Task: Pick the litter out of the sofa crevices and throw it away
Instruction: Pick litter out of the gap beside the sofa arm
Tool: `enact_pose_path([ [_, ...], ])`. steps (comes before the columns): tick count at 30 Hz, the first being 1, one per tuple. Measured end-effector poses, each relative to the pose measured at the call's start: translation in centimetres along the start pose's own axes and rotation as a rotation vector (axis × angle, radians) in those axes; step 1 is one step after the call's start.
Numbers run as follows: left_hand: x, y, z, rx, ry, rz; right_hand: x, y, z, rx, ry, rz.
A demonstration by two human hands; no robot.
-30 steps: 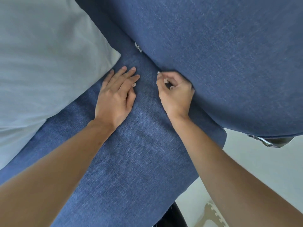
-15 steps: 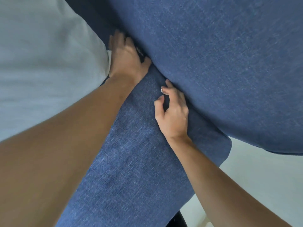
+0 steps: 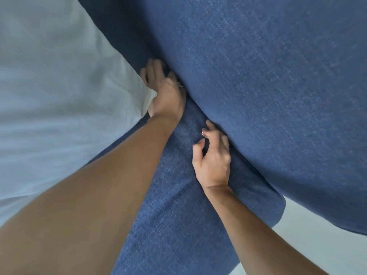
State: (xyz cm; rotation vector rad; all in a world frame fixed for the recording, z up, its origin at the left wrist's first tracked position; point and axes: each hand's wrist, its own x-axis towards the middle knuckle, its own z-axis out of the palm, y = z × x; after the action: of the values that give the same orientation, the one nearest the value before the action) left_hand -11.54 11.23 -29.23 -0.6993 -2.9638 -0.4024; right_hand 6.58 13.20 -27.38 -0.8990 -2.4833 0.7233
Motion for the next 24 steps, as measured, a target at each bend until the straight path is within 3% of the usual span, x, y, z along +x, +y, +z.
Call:
enact_pose_path([
  [7, -0.3, 0.2, -0.5, -0.058, 0.101, 0.020, -0.1, 0.2, 0.1, -0.002, 0.005, 0.002],
  [12, 1.0, 1.1, -0.4, 0.012, -0.057, -0.120, 0.0, 0.2, 0.2, -0.011, 0.003, 0.004],
  [15, 1.5, 0.9, -0.7, 0.010, -0.106, -0.114, -0.1, 0.1, 0.1, -0.016, 0.003, -0.003],
  [21, 0.3, -0.1, -1.2, -0.074, 0.001, 0.069, -0.1, 0.3, 0.4, -0.013, 0.006, -0.002],
  [24, 0.3, -0.4, -2.6, -0.265, 0.066, 0.024, -0.2, 0.4, 0.5, -0.020, 0.013, 0.002],
])
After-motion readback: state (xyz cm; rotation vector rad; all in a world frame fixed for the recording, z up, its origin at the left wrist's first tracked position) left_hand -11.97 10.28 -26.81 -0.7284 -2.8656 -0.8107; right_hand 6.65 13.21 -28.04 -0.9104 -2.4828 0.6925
